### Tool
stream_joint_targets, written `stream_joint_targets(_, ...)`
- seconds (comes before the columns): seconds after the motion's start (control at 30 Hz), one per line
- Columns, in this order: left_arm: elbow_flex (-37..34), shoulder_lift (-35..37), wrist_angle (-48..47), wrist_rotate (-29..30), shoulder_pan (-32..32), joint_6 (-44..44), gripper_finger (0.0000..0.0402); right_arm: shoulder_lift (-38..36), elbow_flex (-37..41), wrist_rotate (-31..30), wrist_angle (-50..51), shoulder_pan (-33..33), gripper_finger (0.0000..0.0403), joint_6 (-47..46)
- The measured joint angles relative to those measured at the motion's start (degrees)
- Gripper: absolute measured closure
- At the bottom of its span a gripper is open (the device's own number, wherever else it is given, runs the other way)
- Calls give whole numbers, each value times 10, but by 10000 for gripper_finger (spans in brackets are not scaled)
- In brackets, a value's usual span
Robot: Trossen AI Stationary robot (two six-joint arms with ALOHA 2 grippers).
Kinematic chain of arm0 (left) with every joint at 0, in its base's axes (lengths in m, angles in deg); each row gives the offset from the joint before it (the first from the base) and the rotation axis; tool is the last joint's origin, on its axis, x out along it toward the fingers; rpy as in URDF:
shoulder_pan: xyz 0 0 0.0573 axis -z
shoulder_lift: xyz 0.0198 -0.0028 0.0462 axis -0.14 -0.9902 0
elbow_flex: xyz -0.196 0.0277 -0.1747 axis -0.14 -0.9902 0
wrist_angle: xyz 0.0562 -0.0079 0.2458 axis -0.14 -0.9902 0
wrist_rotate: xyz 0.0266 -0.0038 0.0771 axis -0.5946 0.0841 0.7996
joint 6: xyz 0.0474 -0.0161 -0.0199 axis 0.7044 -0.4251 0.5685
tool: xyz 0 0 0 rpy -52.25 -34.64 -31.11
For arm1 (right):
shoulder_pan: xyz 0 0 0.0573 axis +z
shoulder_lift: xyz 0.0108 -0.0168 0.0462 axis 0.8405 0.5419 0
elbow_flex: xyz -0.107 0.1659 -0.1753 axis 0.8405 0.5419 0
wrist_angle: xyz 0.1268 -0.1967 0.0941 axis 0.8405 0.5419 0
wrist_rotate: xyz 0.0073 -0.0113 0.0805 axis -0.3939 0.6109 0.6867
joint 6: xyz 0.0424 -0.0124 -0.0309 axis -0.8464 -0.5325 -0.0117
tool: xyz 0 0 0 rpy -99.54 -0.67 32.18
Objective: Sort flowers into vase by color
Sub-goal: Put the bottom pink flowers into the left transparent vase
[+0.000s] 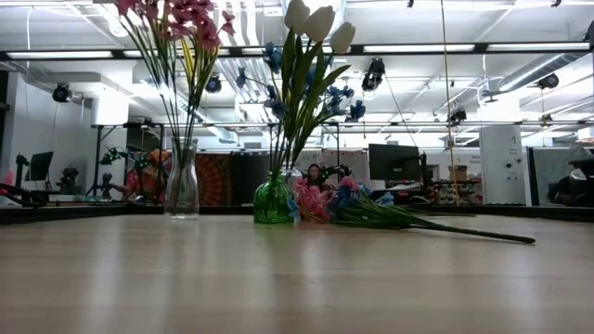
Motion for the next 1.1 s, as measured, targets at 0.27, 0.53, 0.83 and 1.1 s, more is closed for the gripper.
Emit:
stream_joint_targets(0.27, 0, 27, 10, 0, 0, -73, 2, 52, -70, 2, 3, -19, 187, 22)
stream_joint_targets(0.53, 0, 37, 40, 0, 0, -104, 2, 122, -149, 57, 3, -58, 121, 26)
stream_joint_targets(0.83, 0, 37, 58, 6, 0, -99, 2, 211, -274, 92, 38, -74, 94, 7)
stream_joint_targets(1.1, 0, 38, 89, 7, 0, -99, 2, 289, -371, 93, 71, -77, 80, 6)
